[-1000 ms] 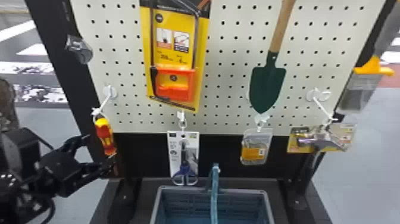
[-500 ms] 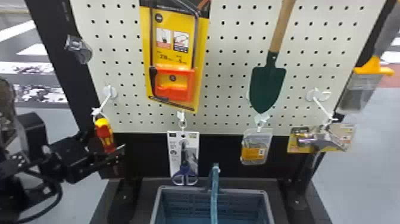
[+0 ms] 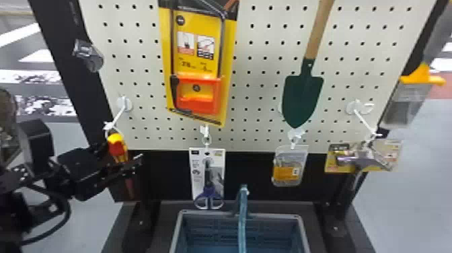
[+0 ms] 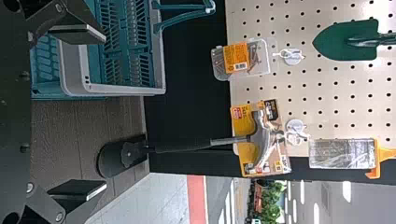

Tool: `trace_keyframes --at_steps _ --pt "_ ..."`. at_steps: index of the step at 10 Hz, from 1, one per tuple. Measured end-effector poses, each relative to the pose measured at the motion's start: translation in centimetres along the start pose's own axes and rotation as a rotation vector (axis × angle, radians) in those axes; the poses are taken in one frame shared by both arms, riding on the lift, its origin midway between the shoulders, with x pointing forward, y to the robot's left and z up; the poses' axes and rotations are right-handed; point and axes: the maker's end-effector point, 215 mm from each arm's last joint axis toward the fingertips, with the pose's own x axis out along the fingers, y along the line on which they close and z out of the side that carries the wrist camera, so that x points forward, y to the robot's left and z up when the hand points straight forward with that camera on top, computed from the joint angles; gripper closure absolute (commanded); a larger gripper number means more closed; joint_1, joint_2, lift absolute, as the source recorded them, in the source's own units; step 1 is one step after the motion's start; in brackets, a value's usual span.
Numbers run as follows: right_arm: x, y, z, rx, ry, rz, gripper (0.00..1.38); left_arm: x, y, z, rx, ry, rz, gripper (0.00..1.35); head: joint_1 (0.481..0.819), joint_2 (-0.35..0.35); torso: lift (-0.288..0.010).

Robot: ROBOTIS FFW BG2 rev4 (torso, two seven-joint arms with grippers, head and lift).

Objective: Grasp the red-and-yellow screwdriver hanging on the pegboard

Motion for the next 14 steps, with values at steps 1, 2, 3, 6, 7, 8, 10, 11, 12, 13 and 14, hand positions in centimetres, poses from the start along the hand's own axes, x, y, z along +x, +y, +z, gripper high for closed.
trace_keyframes --at_steps 1,2,3,6,7,8,10,11,12,13,14 --pt "0.0 0.01 0.0 0.0 0.0 0.0 0.19 0.0 0.01 -0.01 0.0 0.001 0.001 0.88 0.549 0.0 -0.1" --pt "0.0 0.01 0.0 0.0 0.0 0.001 0.19 0.01 -0.04 -0.1 -0.001 0.003 0.001 1.0 0.549 0.0 -0.1" --pt "0.0 0.01 0.0 0.0 0.0 0.001 0.19 0.01 -0.09 -0.22 0.005 0.007 0.004 1.1 0.549 0.0 -0.1" --pt "0.0 0.01 0.0 0.0 0.0 0.001 0.19 0.02 -0.26 -0.23 0.015 0.007 0.009 1.1 0.549 0.0 -0.1" --pt "0.0 0.01 0.0 0.0 0.0 0.001 0.19 0.03 -0.28 -0.22 0.016 0.007 0.009 1.1 0.549 0.0 -0.1" --pt "0.0 0.01 0.0 0.0 0.0 0.001 0.19 0.03 -0.28 -0.2 0.017 0.007 0.009 1.1 0.549 0.0 -0.1" --pt "0.0 0.01 0.0 0.0 0.0 0.001 0.19 0.04 -0.37 -0.25 0.017 0.007 0.007 1.1 0.549 0.0 -0.1" --pt "0.01 0.01 0.01 0.0 0.0 0.001 0.19 0.05 -0.4 -0.27 0.016 0.007 0.007 1.1 0.549 0.0 -0.1" --pt "0.01 0.01 0.01 0.0 0.0 0.001 0.19 0.05 -0.39 -0.24 0.017 0.007 0.007 1.1 0.549 0.0 -0.1" --pt "0.03 0.02 0.02 0.0 -0.001 0.001 0.19 0.08 -0.4 -0.1 0.018 0.004 0.006 1.1 0.549 0.0 -0.1" --pt "0.06 0.02 0.05 0.0 -0.002 0.001 0.19 0.12 -0.44 -0.01 0.019 0.002 0.005 1.1 0.549 0.0 -0.1"
